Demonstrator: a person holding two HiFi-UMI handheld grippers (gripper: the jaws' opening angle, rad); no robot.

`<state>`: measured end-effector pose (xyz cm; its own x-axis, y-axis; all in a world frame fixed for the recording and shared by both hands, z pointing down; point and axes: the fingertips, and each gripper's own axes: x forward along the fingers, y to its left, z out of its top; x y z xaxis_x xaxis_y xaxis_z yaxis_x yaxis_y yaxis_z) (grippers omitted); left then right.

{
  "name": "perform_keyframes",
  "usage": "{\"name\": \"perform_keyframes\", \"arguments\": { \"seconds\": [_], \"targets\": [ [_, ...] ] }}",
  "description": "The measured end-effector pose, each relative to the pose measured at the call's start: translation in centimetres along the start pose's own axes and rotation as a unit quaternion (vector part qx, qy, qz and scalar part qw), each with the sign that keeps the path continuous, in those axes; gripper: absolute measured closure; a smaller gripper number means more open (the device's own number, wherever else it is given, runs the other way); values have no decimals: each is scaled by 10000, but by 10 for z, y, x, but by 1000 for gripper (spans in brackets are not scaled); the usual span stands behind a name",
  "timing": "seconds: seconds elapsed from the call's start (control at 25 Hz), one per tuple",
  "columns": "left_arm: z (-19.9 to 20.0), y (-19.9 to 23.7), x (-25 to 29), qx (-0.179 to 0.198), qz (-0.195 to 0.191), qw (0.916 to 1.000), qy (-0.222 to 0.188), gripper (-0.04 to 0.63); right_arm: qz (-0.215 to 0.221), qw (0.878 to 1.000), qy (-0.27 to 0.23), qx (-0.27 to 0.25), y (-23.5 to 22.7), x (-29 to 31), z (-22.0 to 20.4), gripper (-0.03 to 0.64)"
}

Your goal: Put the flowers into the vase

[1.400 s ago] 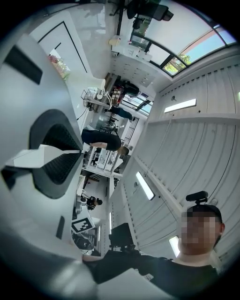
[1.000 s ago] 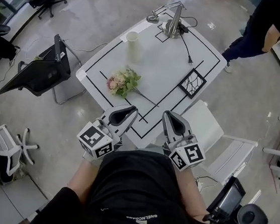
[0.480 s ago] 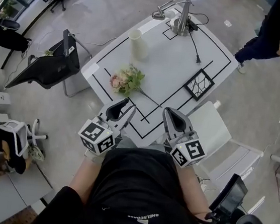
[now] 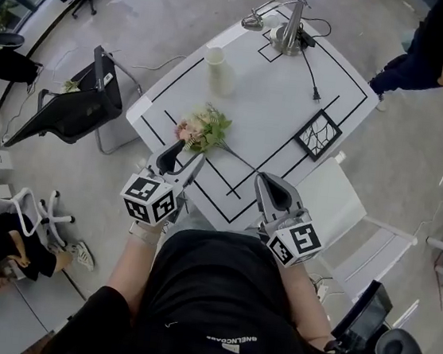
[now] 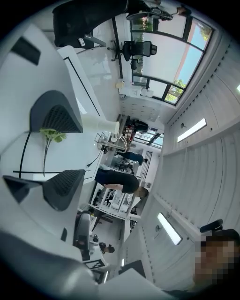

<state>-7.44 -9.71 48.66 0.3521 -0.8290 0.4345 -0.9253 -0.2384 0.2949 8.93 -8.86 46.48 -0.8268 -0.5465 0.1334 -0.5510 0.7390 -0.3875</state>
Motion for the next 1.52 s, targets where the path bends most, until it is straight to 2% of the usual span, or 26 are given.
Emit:
{"name": "perform_keyframes", "arguments": {
  "seconds": [0.2, 0.52, 0.8, 1.0, 1.32, 1.52],
  "targets": [
    [-2, 35, 20, 112, -34, 9996, 262, 332, -174, 9998, 108, 39, -2, 19, -5, 604],
    [-25, 80, 58, 324, -334, 9954, 837, 296, -535, 9981, 288, -67, -5, 47, -4, 604],
    [-58, 102, 90, 534, -734, 9834, 1573, 276, -865, 9950, 467, -156, 0, 56, -7, 604],
    [-88, 103, 107, 638, -997, 9706, 2098, 265, -1122, 9917, 600, -210, 2, 56, -13, 604],
    [-112, 114, 119, 754, -1014, 9615, 2441, 265, -1434, 9869, 718, -183, 1, 53, -19, 604],
    [-120, 120, 127, 957, -935, 9595, 2480, 267, -1583, 9845, 727, -196, -1, 53, -21, 604]
  ]
}}
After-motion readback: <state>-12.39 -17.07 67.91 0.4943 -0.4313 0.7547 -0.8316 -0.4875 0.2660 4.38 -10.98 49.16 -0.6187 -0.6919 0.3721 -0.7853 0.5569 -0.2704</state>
